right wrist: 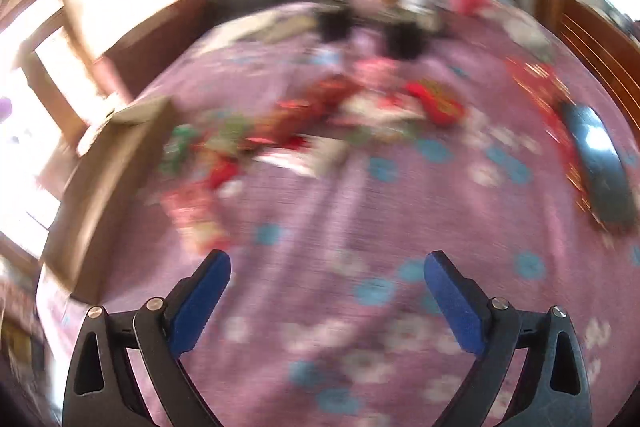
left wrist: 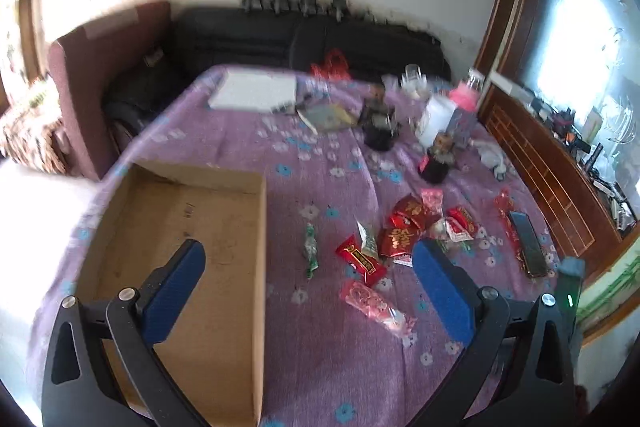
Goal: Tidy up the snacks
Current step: 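Grasp the green candy with the left gripper while the right grasps the pink pastry bag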
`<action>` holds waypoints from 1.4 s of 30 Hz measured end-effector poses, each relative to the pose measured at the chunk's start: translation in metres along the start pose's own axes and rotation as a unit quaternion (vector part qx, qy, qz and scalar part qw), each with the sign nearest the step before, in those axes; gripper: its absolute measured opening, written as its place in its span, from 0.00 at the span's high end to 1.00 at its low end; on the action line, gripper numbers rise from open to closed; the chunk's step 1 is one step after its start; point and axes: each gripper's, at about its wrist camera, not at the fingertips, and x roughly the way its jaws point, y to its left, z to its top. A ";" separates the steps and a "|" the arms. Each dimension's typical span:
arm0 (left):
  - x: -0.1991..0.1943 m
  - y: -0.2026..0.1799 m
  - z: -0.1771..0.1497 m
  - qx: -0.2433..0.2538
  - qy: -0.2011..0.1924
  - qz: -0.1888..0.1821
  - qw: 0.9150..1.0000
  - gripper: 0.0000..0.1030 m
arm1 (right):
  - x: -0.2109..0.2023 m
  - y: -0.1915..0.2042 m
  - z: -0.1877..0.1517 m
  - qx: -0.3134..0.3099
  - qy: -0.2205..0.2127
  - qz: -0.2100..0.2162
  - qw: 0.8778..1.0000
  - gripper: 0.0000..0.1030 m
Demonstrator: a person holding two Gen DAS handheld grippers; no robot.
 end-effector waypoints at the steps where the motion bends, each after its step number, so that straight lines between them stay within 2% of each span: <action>1: 0.017 0.003 0.006 -0.012 0.025 -0.012 1.000 0.00 | 0.002 0.012 0.002 -0.021 -0.001 0.009 1.000 0.05; 3: 0.042 0.008 0.012 -0.031 0.055 -0.030 0.998 0.01 | 0.010 0.034 0.004 -0.057 -0.003 0.017 0.998 0.12; 4: 0.051 0.009 0.013 -0.035 0.063 -0.034 0.997 0.06 | 0.013 0.041 0.004 -0.068 -0.001 0.017 0.998 0.14; 5: 0.059 0.008 0.014 -0.037 0.067 -0.041 0.996 0.08 | 0.021 0.052 0.005 -0.083 0.004 0.020 0.996 0.20; 6: 0.070 0.006 0.017 -0.029 0.077 -0.047 0.996 0.10 | 0.026 0.061 0.006 -0.090 0.010 0.024 0.996 0.28; 8: 0.084 0.002 0.019 -0.013 0.088 -0.047 0.995 0.14 | 0.040 0.073 0.009 -0.100 0.022 0.034 0.994 0.35; 11: 0.111 -0.004 0.022 0.008 0.119 -0.055 0.991 0.32 | 0.057 0.088 0.012 -0.110 0.031 0.030 0.993 0.39; 13: 0.124 -0.003 0.022 0.011 0.140 -0.062 0.988 0.47 | 0.059 0.094 0.013 -0.118 0.022 0.019 0.993 0.40; 15: 0.137 -0.006 0.021 0.018 0.156 -0.071 0.985 0.49 | 0.062 0.096 0.014 -0.120 0.022 0.017 0.992 0.42; 20: 0.150 -0.017 0.017 0.044 0.172 -0.059 0.982 0.49 | 0.064 0.101 0.015 -0.132 0.016 -0.001 0.991 0.53; 22: 0.156 -0.019 0.012 0.050 0.186 -0.061 0.979 0.62 | 0.064 0.098 0.015 -0.130 0.013 -0.004 0.991 0.59; 26: 0.168 -0.015 0.006 0.043 0.204 -0.047 0.977 0.63 | 0.061 0.088 0.016 -0.111 0.010 0.009 0.994 0.68; 27: 0.170 -0.014 0.005 0.044 0.202 -0.039 0.978 0.63 | 0.060 0.085 0.015 -0.108 0.010 0.013 0.994 0.70; 30: 0.173 -0.013 0.003 0.043 0.208 -0.046 0.976 0.73 | 0.058 0.078 0.016 -0.098 0.010 0.026 0.995 0.71; 33: 0.175 -0.017 -0.004 0.062 0.213 -0.031 0.975 0.81 | 0.056 0.076 0.016 -0.092 0.011 0.035 0.995 0.73; 38: 0.178 -0.011 -0.010 0.049 0.213 -0.028 0.976 0.82 | 0.054 0.069 0.016 -0.073 0.013 0.058 0.996 0.75; 42: 0.169 -0.008 -0.008 0.040 0.190 -0.029 0.980 0.83 | 0.047 0.062 0.014 -0.054 0.015 0.075 0.996 0.77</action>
